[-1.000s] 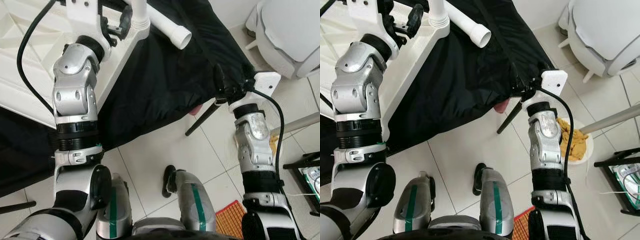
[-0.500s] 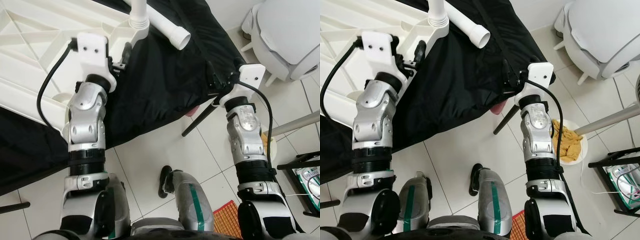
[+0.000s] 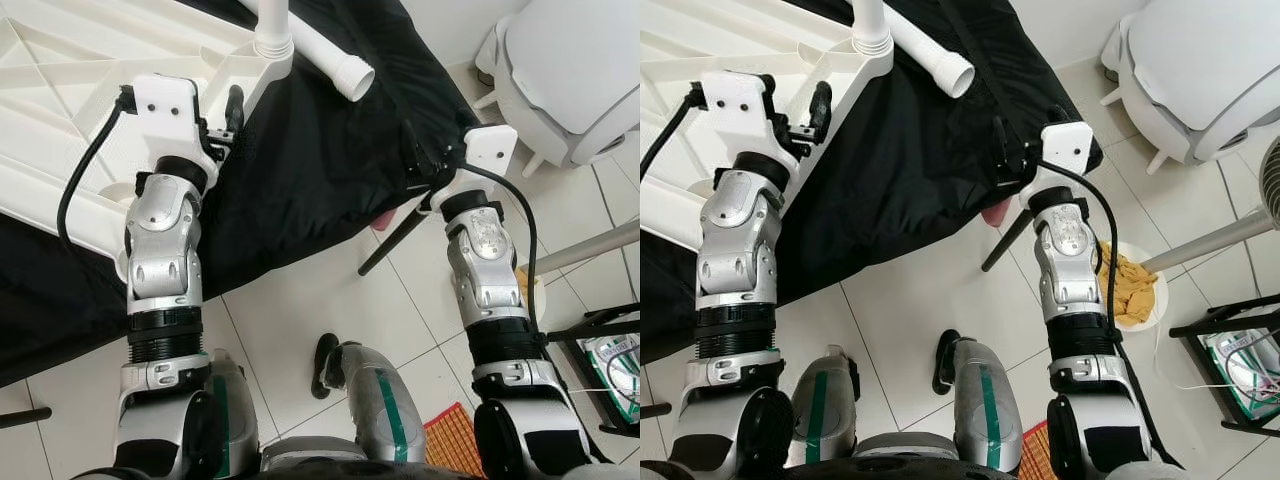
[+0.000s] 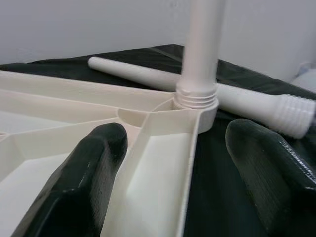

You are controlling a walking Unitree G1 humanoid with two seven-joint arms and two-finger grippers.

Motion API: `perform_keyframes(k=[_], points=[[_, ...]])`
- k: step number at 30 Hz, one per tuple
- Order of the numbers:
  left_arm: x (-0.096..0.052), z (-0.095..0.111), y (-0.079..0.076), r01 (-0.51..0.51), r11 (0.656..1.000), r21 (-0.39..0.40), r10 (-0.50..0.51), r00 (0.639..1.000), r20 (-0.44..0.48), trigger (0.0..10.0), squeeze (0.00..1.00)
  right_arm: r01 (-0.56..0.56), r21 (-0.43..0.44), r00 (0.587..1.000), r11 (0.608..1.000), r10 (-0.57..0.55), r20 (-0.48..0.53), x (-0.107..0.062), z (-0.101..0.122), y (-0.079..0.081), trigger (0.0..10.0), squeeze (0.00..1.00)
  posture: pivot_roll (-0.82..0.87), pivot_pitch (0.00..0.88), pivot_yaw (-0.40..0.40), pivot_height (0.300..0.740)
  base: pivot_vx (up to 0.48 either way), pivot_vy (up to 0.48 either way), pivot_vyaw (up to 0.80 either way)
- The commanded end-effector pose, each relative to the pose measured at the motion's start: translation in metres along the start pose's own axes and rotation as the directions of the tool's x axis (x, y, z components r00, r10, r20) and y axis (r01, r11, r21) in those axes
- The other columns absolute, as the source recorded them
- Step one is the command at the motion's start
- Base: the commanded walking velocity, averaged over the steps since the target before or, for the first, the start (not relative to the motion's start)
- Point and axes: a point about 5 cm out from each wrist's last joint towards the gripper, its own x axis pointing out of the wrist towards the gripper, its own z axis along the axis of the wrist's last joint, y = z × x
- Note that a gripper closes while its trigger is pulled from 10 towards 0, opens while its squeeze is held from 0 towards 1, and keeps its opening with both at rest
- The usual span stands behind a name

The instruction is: Building children table

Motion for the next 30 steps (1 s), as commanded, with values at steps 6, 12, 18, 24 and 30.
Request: perform_keyframes(k=[6,12,18,24,30], points=[[0.002,-0.003,0.002,-0.107,0.994,-0.001,0.107,0.994,-0.019,10.0,0.0,-0.004,-0.021,1.0,1.0,0.004,-0.004,0.001,-0.002,0.001,10.0,0.0,0.07,0.068,-0.094,0.74,0.0,0.0,0.8],[0.004,-0.002,0.002,-0.102,0.995,0.002,0.102,0.995,-0.016,10.0,0.0,0.004,-0.025,1.0,1.0,-0.004,-0.004,0.002,-0.002,0.0,10.0,0.0,0.06,0.066,-0.089,0.74,0.0,0.0,0.8],[0.007,-0.002,0.001,-0.098,0.995,0.007,0.098,0.995,-0.017,10.0,0.0,0.012,-0.031,1.0,0.999,-0.013,-0.004,0.003,-0.003,-0.001,10.0,0.0,0.06,0.059,-0.09,0.74,0.0,0.0,0.8],[0.008,-0.002,0.001,-0.093,0.996,0.009,0.093,0.995,-0.018,10.0,0.0,0.016,-0.031,1.0,0.999,-0.016,-0.003,0.004,-0.003,-0.001,10.0,0.0,0.07,0.053,-0.091,0.74,0.0,0.0,0.8],[0.011,0.0,-0.001,-0.061,0.998,0.018,0.061,0.998,-0.01,10.0,0.0,0.017,-0.031,1.0,0.999,-0.017,-0.005,0.006,-0.003,-0.001,10.0,0.0,0.07,0.047,-0.102,0.74,0.0,0.0,0.8]])
